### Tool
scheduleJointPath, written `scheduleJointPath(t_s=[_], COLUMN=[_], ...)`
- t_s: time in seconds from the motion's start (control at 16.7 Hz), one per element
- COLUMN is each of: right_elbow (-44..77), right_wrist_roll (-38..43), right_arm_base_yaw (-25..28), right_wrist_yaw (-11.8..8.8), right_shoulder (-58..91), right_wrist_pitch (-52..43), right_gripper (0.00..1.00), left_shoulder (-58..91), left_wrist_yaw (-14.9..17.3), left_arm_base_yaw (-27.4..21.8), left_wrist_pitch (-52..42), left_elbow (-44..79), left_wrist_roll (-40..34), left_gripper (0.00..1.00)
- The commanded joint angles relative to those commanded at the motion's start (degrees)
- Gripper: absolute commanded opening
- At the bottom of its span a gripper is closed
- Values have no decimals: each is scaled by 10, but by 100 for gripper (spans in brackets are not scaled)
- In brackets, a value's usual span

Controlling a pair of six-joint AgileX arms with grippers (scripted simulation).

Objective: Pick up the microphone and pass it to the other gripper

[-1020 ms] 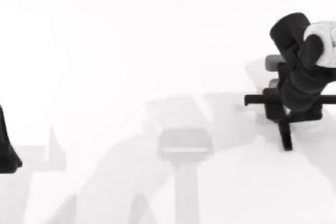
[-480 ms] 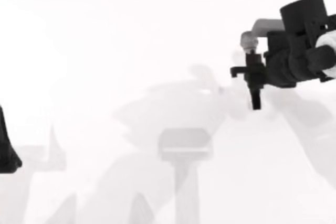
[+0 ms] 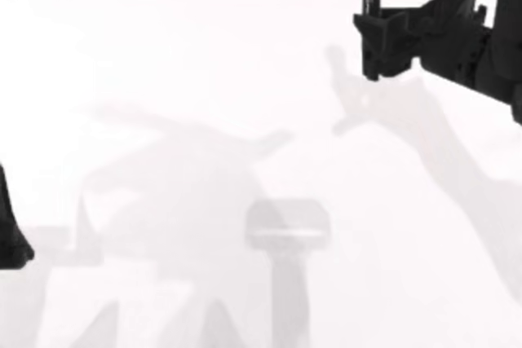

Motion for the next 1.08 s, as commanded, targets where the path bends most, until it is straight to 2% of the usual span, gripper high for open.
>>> scheduleJointPath(t_s=[0.18, 0.3, 0.72, 0.84, 1.08], right_elbow=[-29, -40, -41, -42, -48], right_wrist_roll=[-25, -35, -37, -35, -28], right_arm_base_yaw=[-3, -4, 1, 21, 103], right_wrist_yaw=[-36, -50, -52, -33, 47], right_shoulder=[-39, -56, -59, -65, -92], right_wrist_pitch=[98, 132, 141, 139, 130], right_gripper=[0, 0, 0, 0, 0], left_shoulder=[0, 0, 0, 0, 0], left_wrist_yaw=[0, 0, 0, 0, 0], left_arm_base_yaw=[0, 0, 0, 0, 0], left_wrist_pitch=[0, 0, 0, 0, 0], left_elbow=[0, 0, 0, 0, 0], left_wrist_roll=[0, 0, 0, 0, 0], left_gripper=[100, 100, 100, 100, 100])
